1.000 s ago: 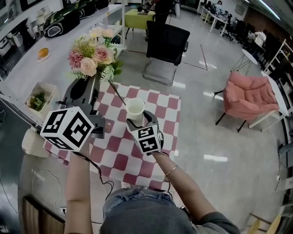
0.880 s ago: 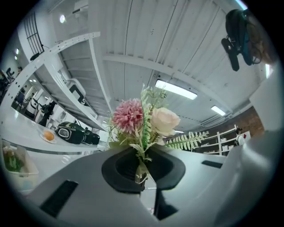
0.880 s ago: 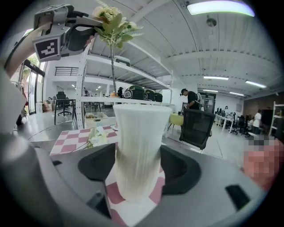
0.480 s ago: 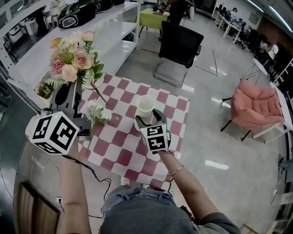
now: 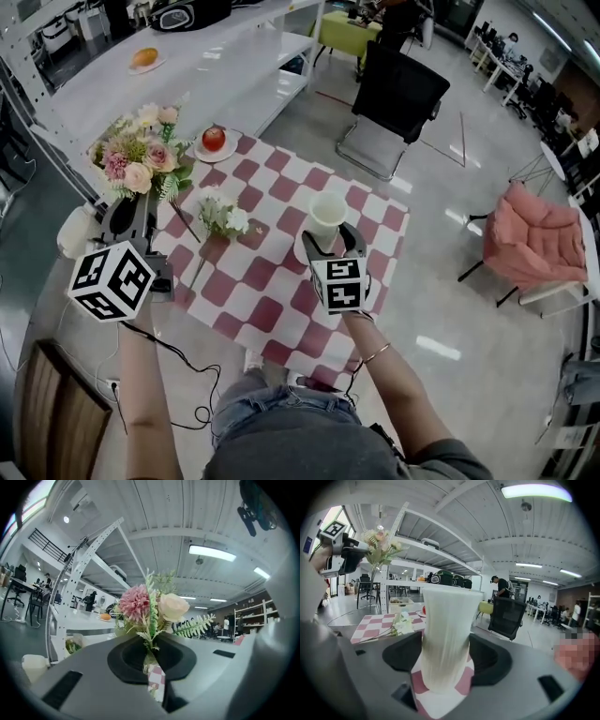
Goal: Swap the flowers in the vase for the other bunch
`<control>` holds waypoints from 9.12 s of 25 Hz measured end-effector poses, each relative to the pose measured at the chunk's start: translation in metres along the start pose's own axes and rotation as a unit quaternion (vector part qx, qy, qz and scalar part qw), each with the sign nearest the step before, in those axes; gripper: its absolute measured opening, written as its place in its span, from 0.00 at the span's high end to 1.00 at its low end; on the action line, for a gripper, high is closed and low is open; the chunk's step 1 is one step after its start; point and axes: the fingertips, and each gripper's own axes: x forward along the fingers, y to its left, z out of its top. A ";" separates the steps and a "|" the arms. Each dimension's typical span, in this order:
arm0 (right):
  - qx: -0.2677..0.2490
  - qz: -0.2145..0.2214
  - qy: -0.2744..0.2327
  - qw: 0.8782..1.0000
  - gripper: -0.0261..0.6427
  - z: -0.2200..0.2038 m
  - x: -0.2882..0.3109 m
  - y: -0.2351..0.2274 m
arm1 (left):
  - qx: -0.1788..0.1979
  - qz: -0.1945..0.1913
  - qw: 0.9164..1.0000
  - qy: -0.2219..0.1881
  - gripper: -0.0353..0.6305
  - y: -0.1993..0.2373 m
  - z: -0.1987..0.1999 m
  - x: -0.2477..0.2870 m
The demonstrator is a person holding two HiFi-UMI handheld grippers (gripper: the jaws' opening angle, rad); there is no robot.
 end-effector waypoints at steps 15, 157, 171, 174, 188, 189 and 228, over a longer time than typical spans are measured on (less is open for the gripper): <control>0.017 -0.018 -0.016 1.000 0.48 0.002 0.004 0.004 | 0.054 0.058 0.986 0.149 0.90 0.106 -0.095 0.012; 0.028 -0.095 -0.022 0.995 0.48 -0.003 0.020 0.022 | -0.127 -0.456 0.880 0.028 0.91 -0.292 0.027 0.148; 0.026 -0.087 -0.026 0.995 0.48 -0.002 0.003 0.009 | -0.130 -0.476 0.869 0.026 0.91 -0.316 -0.006 0.150; 0.027 -0.087 -0.027 0.995 0.48 -0.002 0.001 0.008 | -0.116 -0.475 0.872 0.019 0.91 -0.310 -0.012 0.147; 0.017 -0.083 -0.030 0.996 0.48 -0.009 0.001 0.012 | -0.112 -0.447 0.887 0.032 0.91 -0.268 -0.069 0.131; 0.017 -0.082 -0.031 0.996 0.48 -0.007 0.001 0.011 | -0.111 -0.446 0.888 0.036 0.90 -0.267 -0.071 0.130; 0.034 -0.076 -0.033 0.996 0.48 -0.004 0.002 0.008 | 0.041 -0.418 0.896 0.146 0.81 -0.245 -0.157 0.091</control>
